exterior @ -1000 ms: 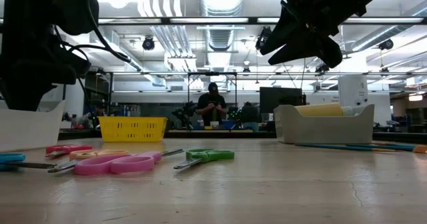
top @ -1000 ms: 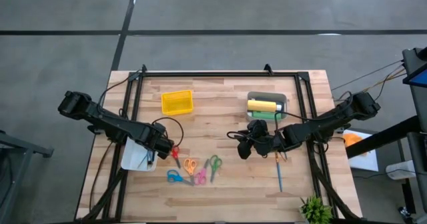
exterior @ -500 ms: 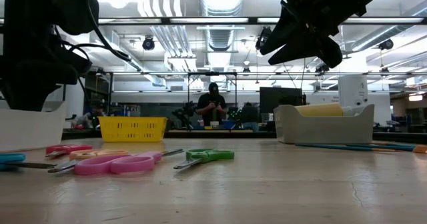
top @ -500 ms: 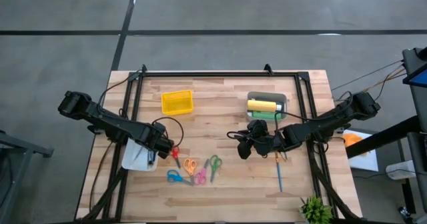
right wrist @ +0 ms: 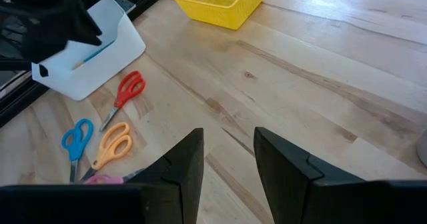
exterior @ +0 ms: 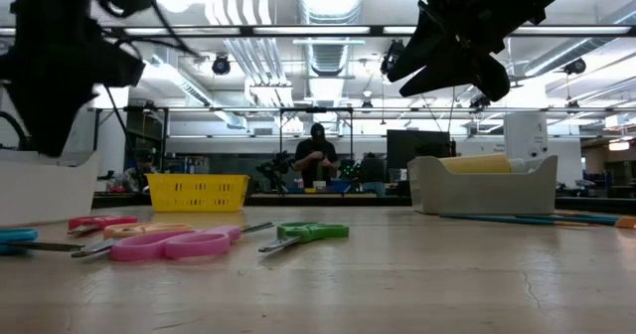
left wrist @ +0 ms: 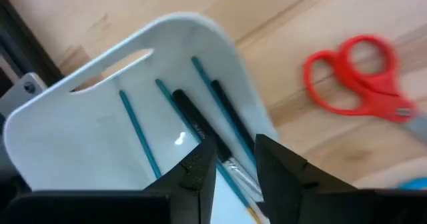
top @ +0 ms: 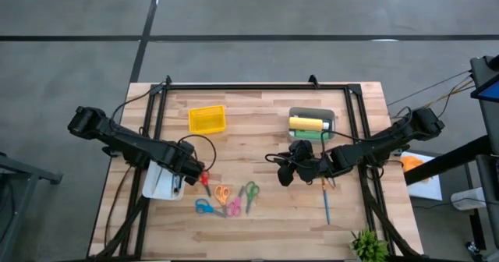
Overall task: Pick & Place Paint Supplies
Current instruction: Put the blue paintbrush into the white bin
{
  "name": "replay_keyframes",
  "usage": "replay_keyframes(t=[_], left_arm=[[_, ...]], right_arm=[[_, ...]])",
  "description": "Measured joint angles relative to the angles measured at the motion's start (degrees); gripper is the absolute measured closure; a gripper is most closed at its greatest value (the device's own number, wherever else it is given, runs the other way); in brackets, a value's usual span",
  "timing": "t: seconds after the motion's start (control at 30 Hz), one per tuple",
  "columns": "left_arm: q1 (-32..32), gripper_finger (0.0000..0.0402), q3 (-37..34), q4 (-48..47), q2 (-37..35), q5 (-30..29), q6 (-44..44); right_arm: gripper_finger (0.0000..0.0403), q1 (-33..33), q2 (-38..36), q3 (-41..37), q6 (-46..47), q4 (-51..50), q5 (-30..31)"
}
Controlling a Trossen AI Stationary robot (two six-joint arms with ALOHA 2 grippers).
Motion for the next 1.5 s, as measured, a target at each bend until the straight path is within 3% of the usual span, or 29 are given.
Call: replay_keyframes(t=[0.2,0.43,0.57,0.67,0.83,1.0,1.23,1.5], left_arm=[[0.0,0.0297,6.1,-0.3,0.0,-4.4,0.1],[0.0,0.0297,9.2,8.3,0.0,-21.1,1.0],[0.0,0.0297,7.7,20.8,0.0,-31.9,12.4],[0.1,0.0297,4.7,34.3,0.1,-36.1,25.3],[0.2,0.0297,-1.1,54.0,0.1,-33.7,44.0],[0.3,0.0297,-7.1,67.8,0.1,-32.9,50.5],[0.3,0.0297,-8.7,71.6,0.1,-28.7,58.3],[0.3,0.0297,-8.6,72.9,0.0,-28.5,58.5]], right_arm=[[0.0273,0.0,0.0,0.0,0.0,0.0,0.0],[0.0273,0.0,0.0,0.0,0.0,0.0,0.0],[0.0273,0.0,0.0,0.0,-0.1,0.0,0.0],[0.0273,0.0,0.0,0.0,0.0,0.0,0.0],[0.0273,0.0,0.0,0.0,0.0,0.0,0.0],[0.0273,0.0,0.0,0.0,0.0,0.0,0.0],[0.0273,0.0,0.0,0.0,0.0,0.0,0.0],[0.0273,0.0,0.0,0.0,-0.1,0.0,0.0]])
